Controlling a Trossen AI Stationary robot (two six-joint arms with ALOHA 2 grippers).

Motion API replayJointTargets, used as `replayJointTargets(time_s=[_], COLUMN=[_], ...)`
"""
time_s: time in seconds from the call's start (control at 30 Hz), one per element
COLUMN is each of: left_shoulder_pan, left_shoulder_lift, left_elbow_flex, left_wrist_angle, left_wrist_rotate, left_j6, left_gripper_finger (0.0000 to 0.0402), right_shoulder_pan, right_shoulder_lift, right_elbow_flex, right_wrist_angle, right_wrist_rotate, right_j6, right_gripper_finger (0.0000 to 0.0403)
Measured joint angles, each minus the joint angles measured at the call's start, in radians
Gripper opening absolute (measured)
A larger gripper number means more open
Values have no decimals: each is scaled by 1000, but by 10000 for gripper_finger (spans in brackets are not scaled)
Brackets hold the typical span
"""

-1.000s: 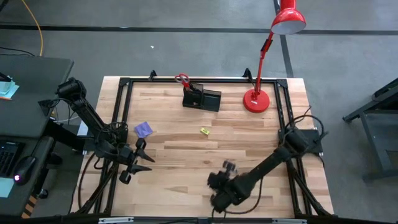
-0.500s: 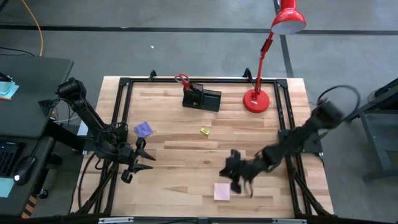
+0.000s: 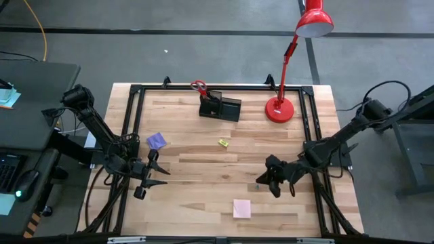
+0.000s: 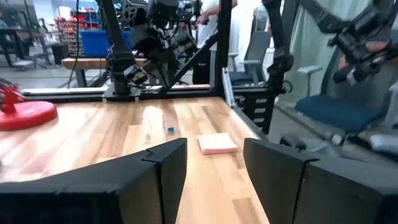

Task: Pick and place office supplies into organizer
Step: Put the blue clip bender into the desk organizer

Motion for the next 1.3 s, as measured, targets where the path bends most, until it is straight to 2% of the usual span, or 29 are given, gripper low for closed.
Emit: replayJointTargets(time_s=[0.23, 0.47, 0.67, 0.9, 1.3], left_shoulder_pan=[0, 0, 0, 0, 0], left_shoulder_lift=[-1, 0, 0, 0, 0], left_elbow_flex=[0, 0, 0, 0, 0], left_wrist_angle=[31, 39, 14, 5, -1], left_wrist_rotate=[-24, -44, -84, -99, -110], left_j6=[58, -16, -91, -117, -134], left_gripper_finger=[150, 150, 150, 150, 150], right_shoulder_pan=[34, 46, 39, 9, -31], right_shoulder_lift=[99, 238, 254, 254, 284], right_elbow_flex=[18, 17, 18, 18, 15], right_wrist_angle=[-32, -41, -37, -121, -87], right_wrist_rotate=[-7, -55, -49, -49, -130], right_j6=[-260, -369, -477, -526, -510], right_gripper_finger=[38, 93, 108, 108, 108])
